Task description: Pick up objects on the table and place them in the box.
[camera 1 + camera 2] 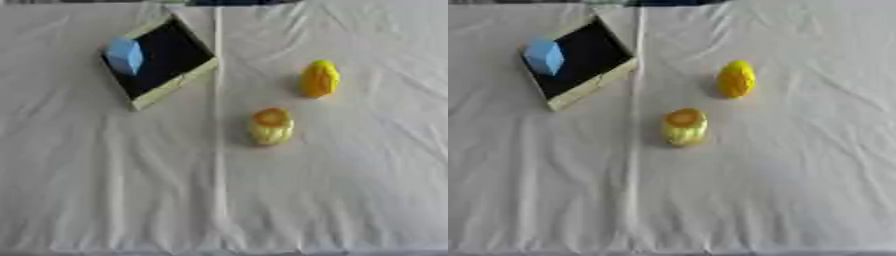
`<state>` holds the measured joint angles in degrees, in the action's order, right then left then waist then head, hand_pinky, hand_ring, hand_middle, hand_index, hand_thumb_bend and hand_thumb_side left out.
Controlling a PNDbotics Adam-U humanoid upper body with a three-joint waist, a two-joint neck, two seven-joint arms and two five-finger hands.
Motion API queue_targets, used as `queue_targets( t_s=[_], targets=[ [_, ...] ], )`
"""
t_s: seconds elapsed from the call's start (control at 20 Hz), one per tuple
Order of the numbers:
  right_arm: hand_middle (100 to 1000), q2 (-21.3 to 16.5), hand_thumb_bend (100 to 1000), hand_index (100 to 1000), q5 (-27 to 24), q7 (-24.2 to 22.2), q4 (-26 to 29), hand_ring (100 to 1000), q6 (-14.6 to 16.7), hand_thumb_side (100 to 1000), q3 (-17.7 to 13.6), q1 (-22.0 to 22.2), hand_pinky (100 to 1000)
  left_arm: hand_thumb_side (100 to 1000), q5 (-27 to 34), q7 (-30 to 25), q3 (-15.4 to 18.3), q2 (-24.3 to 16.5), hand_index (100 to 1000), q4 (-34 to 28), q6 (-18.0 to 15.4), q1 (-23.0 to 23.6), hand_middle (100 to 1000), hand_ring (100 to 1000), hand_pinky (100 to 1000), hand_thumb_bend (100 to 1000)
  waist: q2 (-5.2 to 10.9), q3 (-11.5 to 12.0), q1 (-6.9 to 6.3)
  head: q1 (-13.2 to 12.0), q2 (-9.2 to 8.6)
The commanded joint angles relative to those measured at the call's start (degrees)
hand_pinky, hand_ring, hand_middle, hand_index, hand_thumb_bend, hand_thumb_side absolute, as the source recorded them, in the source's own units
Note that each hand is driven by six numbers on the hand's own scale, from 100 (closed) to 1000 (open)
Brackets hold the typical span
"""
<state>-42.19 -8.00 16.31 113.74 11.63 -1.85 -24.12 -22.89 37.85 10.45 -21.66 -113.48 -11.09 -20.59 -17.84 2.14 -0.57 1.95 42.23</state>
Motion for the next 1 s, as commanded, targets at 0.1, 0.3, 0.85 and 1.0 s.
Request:
queue_targets(
  t_s=[0.1, 0.3, 0.85, 1.0],
  targets=[
    [687, -2.05, 100, 816, 0.15, -0.72, 0.86, 796, -0.08, 551, 0.05, -1.07, 901, 402, 0.16, -0.31, 0.18, -0.84, 893, -1.11, -0.08, -0.35, 709, 774, 804, 205, 1.11, 0.06, 0.04, 0.18, -0.18],
    [689, -1.93, 100, 818, 0.06, -1.16, 0.86, 799, -0.29, 549, 0.22, -1.08, 902, 402, 0.22, -0.37, 0.17, -0.83, 893, -1.11, -0.05, -0.27, 709, 774, 804, 204, 1.05, 0.04, 0.0, 0.24, -0.08],
    [787, -9.12, 100, 880, 12.03, -13.34, 0.86, 866, -3.67, 344, 7.12, -5.28, 900, 405, 0.66, -1.01, -0.4, -0.93, 893, -1.11, -0.16, -0.3, 709, 774, 804, 200, 1.18, 0.52, 0.26, 0.78, 0.13],
    [800, -12.45, 100, 889, 18.16, -20.41, 0.86, 873, -3.76, 327, 10.78, -8.05, 898, 405, 0.86, -1.27, -0.61, -0.98, 893, -1.11, -0.2, -0.33, 709, 774, 804, 200, 1.28, 0.77, 0.41, 1.19, 0.18]
  ],
)
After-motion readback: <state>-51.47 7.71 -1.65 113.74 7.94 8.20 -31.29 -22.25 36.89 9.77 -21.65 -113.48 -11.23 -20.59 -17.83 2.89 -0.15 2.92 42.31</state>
